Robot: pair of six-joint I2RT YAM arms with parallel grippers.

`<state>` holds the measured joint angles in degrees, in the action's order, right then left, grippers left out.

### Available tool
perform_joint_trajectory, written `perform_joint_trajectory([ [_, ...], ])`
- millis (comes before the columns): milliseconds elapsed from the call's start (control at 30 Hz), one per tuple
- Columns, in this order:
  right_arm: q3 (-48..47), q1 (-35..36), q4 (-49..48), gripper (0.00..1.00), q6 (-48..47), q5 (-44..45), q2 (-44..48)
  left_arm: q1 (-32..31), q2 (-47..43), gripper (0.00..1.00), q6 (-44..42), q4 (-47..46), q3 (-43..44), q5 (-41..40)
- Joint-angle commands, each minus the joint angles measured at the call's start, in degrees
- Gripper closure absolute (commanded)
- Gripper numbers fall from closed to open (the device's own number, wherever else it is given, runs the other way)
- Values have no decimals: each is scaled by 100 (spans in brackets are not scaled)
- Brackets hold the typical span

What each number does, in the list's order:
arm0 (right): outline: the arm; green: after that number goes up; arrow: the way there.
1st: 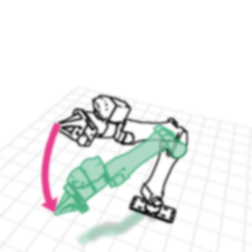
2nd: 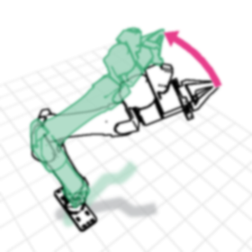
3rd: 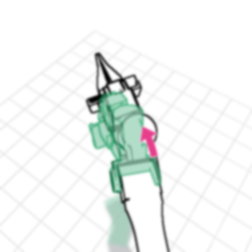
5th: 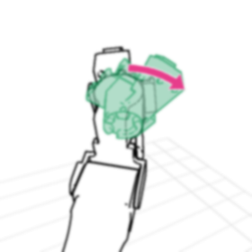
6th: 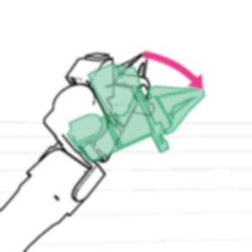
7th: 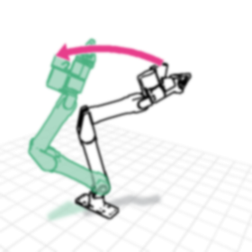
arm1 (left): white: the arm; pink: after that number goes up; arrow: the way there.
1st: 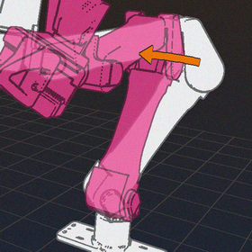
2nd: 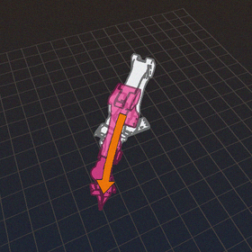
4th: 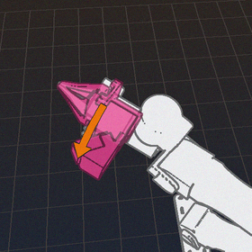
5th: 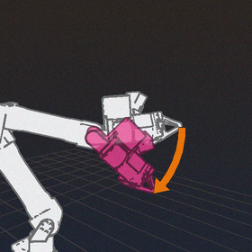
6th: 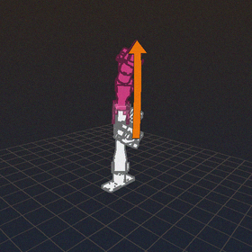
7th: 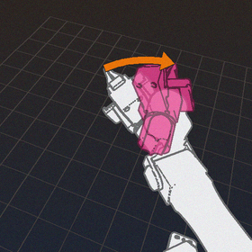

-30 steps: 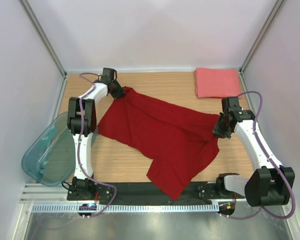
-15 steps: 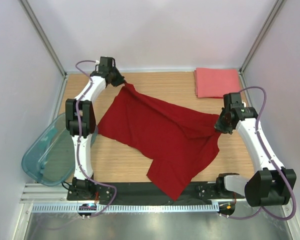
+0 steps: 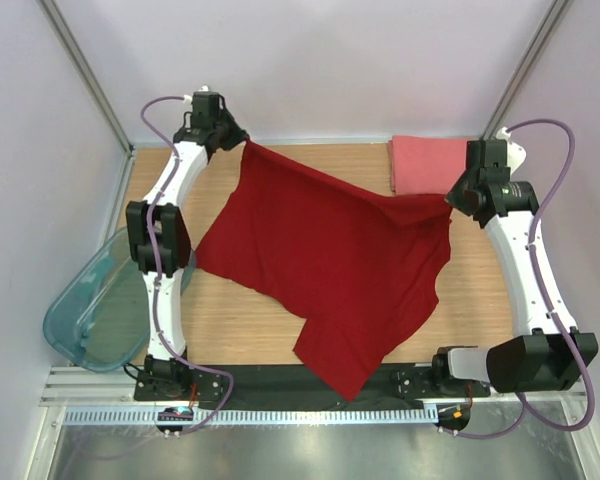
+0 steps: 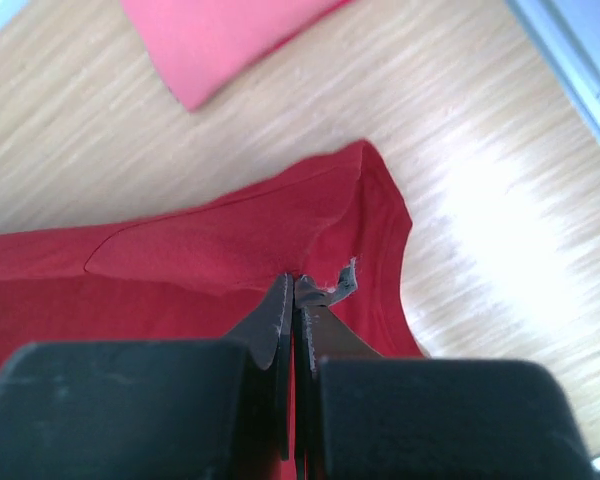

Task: Fold and stack the t-shirts
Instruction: Fold the tshirt

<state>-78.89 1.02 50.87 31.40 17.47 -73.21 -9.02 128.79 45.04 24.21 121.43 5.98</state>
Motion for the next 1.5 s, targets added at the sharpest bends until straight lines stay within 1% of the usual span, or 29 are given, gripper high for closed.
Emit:
perform_joint_trajectory([
  [0, -521, -31, -297, 99, -177, 318, -140, -4, -442, 100, -389, -179, 250, -272],
  [167, -1240, -31, -359, 99, -450, 423, -211, 5, -837, 100, -812, -206, 136, -562],
  [333, -1901, -31, -411, 99, -530, 362, -45, 110, -1400, 100, -917, -399, 66, -370],
  [367, -2041, -31, -411, 99, -486, 223, 138, 119, -1549, 100, -918, -399, 13, -343],
  [400, -2086, -31, -438, 99, -459, 126, 236, 154, -1855, 100, -848, -408, -66, -308],
  [500, -2384, -31, -254, 99, -450, -235, 675, 190, -2392, 100, -821, -478, -321, -211],
  [533, -2455, -23, -236, 99, -476, -392, 798, 198, -2794, 100, -821, -470, -382, -202],
  [600, -2587, -40, -87, 99, -485, -771, 1194, 225, -3235, 100, -751, -452, -602, -237],
  [633, -2631, -31, -51, 99, -477, -876, 1326, 234, -3638, 100, -733, -452, -698, -272],
  [733, -2780, -23, -77, 99, -320, -1403, 1914, 260, -4247, 100, -812, -364, -883, -290],
  [767, -2876, -31, -121, 99, -275, -1596, 2038, 260, -4692, 100, -847, -312, -945, -334],
  [800, -2938, -31, -121, 99, -196, -1920, 2239, 260, -4897, 100, -873, -303, -1145, -395],
  [867, -3148, -31, -139, 99, -3, -2177, 2416, 277, -5528, 100, -926, -285, -1322, -553],
  [1000, -3693, -23, -51, 99, 147, -2555, 2636, 278, -6372, 100, -1005, -250, -1525, -940],
  [1167, -4510, -31, 247, 99, 130, -2644, 2610, 286, -6990, 100, -936, -258, -1341, -1089],
  [1267, -4871, -31, 414, 99, 200, -2714, 2540, 278, -7333, 100, -891, -442, -1498, -1186],
  [1367, -4969, -31, 450, 99, 288, -2723, 2522, 278, -7553, 99, -830, -689, -1788, -1353],
  [1467, -4960, -23, 467, 99, 341, -2688, 2399, 278, -7404, 99, -733, -681, -1807, -1371],
])
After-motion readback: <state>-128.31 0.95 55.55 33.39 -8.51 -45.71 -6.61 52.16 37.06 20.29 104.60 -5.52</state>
